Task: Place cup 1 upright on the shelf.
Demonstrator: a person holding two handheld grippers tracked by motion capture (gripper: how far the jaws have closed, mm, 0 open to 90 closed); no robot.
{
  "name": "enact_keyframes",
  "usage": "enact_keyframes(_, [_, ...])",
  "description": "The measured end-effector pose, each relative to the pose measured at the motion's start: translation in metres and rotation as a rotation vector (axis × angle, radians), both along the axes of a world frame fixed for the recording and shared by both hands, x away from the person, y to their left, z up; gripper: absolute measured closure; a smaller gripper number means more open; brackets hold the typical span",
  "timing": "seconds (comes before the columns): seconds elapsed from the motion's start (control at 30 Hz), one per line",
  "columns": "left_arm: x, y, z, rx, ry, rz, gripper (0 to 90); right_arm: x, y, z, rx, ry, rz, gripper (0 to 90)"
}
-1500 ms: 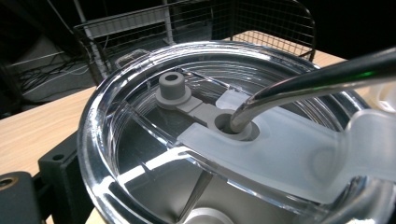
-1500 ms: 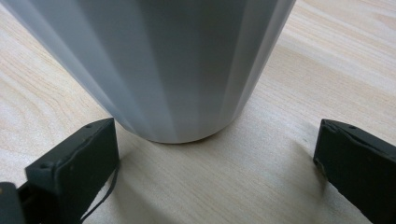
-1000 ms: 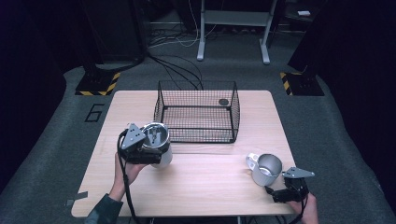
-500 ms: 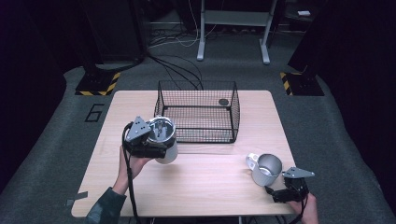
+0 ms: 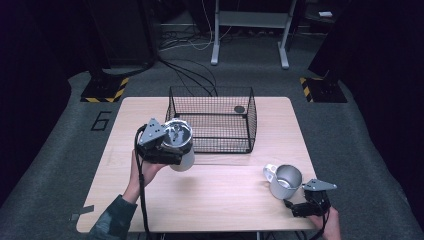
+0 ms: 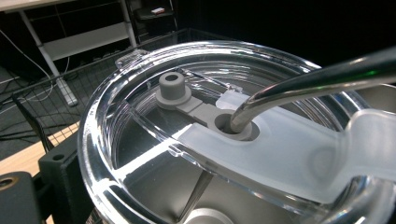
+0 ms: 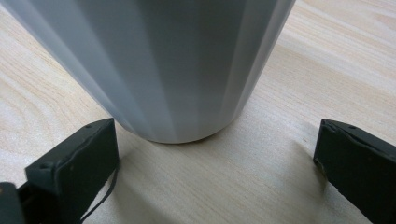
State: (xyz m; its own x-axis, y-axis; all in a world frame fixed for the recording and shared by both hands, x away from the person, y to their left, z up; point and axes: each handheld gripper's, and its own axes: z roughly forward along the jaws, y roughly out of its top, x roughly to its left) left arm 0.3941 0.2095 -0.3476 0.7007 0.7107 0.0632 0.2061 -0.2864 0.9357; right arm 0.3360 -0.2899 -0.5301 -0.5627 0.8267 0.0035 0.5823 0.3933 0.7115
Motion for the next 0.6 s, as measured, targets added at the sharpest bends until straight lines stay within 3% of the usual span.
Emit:
enact_keyframes(0.13, [0.003,0.0,0.007,0.009,0.002,-0.007,3.9,0.0,0.0,0.0,0.0,0.0,0.0,0.0])
enact_keyframes(0.27, [0.008,-0.002,0.012,-0.011,0.008,-0.016,3.9,0.0,0.0,0.0,0.003,0.0,-0.003,0.0])
enact_keyframes(0.47, [0.017,-0.005,0.021,0.003,0.01,-0.025,3.9,0.0,0.0,0.0,0.006,0.001,-0.003,0.0])
enact_keyframes(0.6, [0.023,-0.006,0.024,0.0,0.001,-0.005,3.9,0.0,0.0,0.0,0.016,-0.003,-0.005,0.0])
